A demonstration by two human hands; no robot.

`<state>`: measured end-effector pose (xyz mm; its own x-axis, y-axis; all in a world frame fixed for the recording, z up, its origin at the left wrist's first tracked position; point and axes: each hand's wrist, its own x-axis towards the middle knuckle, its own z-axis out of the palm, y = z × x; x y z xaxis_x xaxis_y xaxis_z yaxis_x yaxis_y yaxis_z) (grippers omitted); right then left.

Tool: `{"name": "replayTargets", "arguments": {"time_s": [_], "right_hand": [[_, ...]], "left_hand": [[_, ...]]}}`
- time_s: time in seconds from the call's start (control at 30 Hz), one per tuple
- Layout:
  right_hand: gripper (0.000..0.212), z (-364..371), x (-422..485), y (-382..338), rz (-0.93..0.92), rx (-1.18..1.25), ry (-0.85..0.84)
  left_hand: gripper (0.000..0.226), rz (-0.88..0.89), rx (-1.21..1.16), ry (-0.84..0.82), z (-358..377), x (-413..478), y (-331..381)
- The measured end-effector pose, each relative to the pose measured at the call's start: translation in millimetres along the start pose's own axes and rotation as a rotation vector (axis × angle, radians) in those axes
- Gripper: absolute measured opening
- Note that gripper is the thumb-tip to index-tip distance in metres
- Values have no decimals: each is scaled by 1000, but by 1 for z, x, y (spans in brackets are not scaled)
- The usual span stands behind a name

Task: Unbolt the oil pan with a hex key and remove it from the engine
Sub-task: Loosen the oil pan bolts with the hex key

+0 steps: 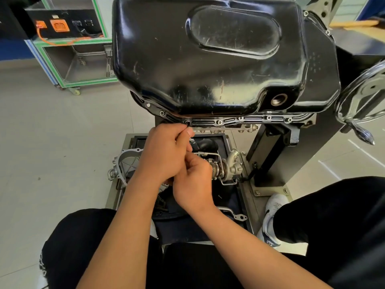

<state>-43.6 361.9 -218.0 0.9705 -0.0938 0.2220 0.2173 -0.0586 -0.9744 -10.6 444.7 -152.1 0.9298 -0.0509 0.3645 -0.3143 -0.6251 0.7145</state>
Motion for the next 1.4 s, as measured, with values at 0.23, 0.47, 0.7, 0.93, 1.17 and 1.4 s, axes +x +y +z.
{"name": "replayTargets", "arguments": {"time_s": [0.23,0.47,0.7,0.93,1.17,1.4], "right_hand": [[36,-21,8,-2,-29,-193,-104],[25,-84,32,-26,-217,-641,-206],[18,-109,50,-42,-499,-820,65],[17,-114,40,-26,-509,-679,131],[29,-129,11,-6,-329,-634,30],[29,-108,-10,-1,-57,-331,-211]], "left_hand": [[31,-49,-78,101,16,-5,0],[31,-237,-391,169,39,-7,20],[26,-596,-1309,315,52,-6,62],[21,-550,-1199,369,56,-7,64],[26,-115,-575,125,75,-27,65],[33,52,-23,114,73,-18,54]]}}
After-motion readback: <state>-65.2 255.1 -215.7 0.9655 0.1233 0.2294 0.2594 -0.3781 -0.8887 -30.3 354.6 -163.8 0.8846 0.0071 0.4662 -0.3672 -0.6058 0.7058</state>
